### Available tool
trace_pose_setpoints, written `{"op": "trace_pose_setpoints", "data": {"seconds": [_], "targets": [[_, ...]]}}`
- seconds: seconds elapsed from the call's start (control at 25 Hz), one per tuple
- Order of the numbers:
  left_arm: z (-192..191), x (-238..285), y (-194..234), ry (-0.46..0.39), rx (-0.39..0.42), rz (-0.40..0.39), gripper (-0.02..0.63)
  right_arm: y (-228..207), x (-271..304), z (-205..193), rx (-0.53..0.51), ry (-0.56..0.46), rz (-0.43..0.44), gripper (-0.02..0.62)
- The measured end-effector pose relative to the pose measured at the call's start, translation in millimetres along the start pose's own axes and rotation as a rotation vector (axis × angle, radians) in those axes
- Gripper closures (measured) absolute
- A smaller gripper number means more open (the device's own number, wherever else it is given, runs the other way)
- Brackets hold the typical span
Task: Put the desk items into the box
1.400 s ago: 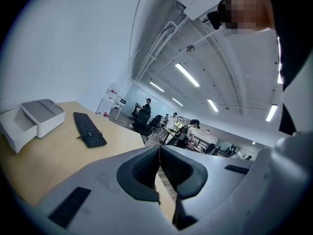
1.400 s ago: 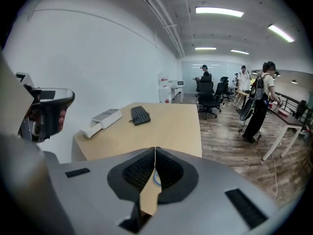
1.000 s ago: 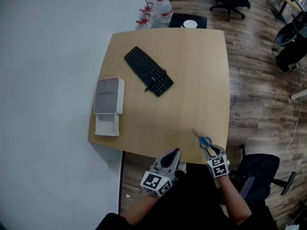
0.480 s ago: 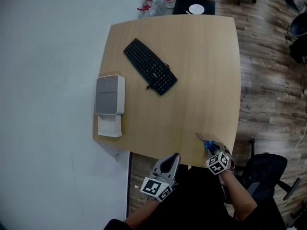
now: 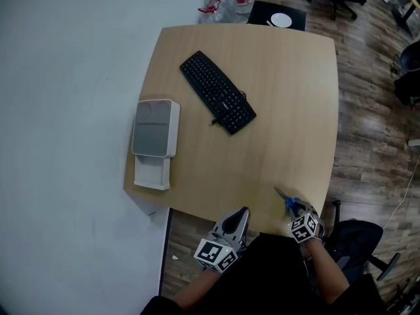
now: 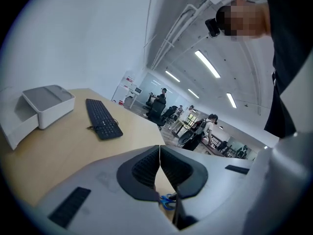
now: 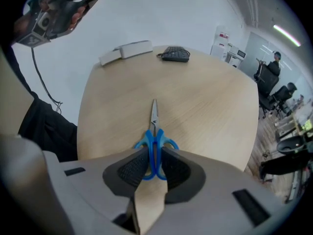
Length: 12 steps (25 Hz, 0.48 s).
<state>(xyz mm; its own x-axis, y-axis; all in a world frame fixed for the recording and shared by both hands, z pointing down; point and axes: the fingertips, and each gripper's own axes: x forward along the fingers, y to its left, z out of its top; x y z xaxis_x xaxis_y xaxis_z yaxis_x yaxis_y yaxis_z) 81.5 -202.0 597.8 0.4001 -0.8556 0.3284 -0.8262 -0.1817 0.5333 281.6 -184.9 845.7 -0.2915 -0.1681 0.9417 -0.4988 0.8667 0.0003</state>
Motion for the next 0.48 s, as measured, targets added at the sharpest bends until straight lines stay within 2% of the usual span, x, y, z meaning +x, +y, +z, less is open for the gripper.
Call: {"op": "trace_pose_setpoints", "data": {"seconds": [0.16,0.28,0.48], "targets": [[23.2,-21.6,34.2,-0.053,0.017,0.027,0.591,4.4,-4.8,26.4,-0.03,0.0,-0.072,0.453],[45.4,-45.3,63.9,-0.111,0.02,0.089,0.591,16.5,-6.9,51.5,-0.006,-0.01,-0.075,0.454],[74.6,-89.8,110.2,-0.178,-0.003,0.162,0.591,43.2,-3.9,101.4,0.135,-0.067,-0.032,0.454]]}}
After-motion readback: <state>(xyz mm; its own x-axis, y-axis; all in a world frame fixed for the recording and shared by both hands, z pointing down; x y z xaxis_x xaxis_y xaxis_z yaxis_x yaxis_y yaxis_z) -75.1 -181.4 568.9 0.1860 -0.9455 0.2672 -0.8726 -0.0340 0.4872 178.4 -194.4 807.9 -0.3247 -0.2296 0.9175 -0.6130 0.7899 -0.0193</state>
